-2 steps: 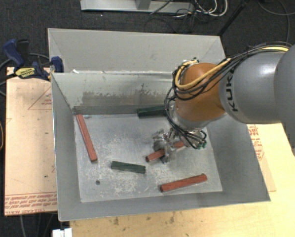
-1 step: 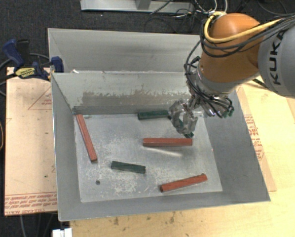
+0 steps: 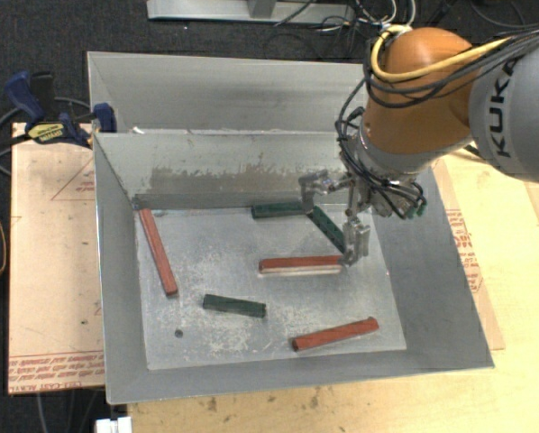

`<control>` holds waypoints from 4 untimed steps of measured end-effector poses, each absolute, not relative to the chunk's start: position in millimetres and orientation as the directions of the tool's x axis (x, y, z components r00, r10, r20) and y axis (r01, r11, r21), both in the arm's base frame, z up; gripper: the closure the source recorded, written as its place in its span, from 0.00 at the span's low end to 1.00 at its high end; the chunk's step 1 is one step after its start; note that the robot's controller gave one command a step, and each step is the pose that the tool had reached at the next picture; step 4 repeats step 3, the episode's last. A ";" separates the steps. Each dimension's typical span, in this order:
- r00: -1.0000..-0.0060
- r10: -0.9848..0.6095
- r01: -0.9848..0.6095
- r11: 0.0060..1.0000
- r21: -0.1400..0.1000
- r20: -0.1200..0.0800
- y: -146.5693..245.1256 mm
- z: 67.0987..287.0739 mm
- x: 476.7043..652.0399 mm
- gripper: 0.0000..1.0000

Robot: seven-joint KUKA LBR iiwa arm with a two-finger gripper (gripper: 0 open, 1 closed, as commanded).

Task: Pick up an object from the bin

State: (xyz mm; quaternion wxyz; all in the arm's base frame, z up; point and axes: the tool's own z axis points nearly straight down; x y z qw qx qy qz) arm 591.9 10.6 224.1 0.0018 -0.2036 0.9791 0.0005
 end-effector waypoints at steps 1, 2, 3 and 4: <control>-0.907 -0.422 -0.422 0.907 0.004 0.003 5.3 70.4 614.9 0.00; -0.907 -0.422 -0.422 0.907 0.001 -0.003 5.3 75.3 616.8 1.00; -0.904 -0.427 -0.427 0.904 -0.005 -0.011 -16.7 219.3 609.6 1.00; -0.904 -0.427 -0.427 0.904 -0.005 -0.011 -16.7 219.3 609.6 1.00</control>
Offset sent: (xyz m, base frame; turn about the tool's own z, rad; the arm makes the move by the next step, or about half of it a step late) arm 0.0244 -0.0057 -0.1487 -0.0287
